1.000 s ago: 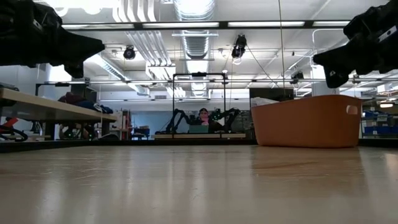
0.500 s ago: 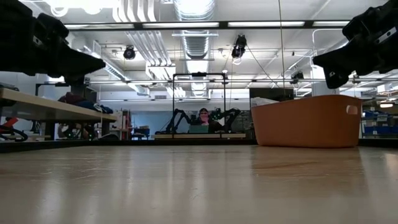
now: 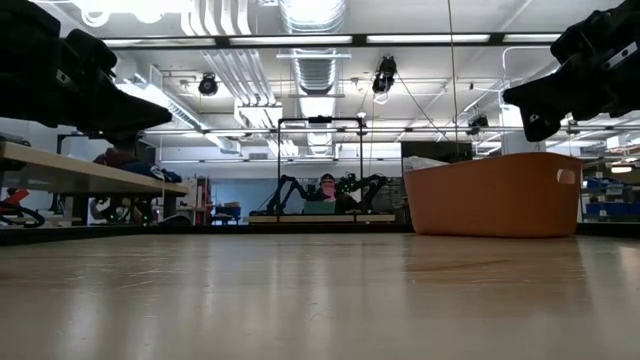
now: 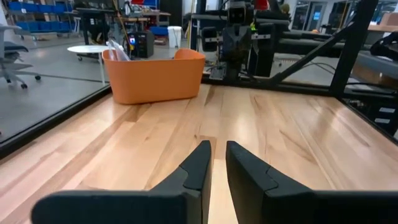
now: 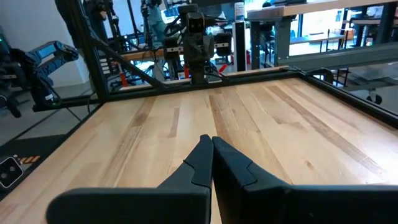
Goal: Roll bandage
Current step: Return to Home Position
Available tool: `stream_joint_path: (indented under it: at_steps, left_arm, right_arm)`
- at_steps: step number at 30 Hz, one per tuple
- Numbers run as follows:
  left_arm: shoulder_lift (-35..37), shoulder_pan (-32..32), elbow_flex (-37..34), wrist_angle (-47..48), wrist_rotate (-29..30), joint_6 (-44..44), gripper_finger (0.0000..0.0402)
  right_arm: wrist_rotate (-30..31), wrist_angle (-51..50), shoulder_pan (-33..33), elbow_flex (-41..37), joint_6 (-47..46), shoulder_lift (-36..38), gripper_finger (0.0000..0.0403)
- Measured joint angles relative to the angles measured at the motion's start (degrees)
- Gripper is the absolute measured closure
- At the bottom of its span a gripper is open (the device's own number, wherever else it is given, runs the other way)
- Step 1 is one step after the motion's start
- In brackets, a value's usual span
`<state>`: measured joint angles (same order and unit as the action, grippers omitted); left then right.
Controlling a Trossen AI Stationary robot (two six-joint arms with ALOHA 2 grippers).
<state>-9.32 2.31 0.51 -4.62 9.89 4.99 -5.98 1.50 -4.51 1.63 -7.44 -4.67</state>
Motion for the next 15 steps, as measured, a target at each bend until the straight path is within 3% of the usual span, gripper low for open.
stream_joint_path:
  at_steps: [15]
  left_arm:
    - [-5.0, 0.0, 0.7, 0.1, 0.0, 0.0, 0.0363]
  right_arm:
    - [0.0, 0.0, 0.0, 0.1, 0.0, 0.0, 0.0403]
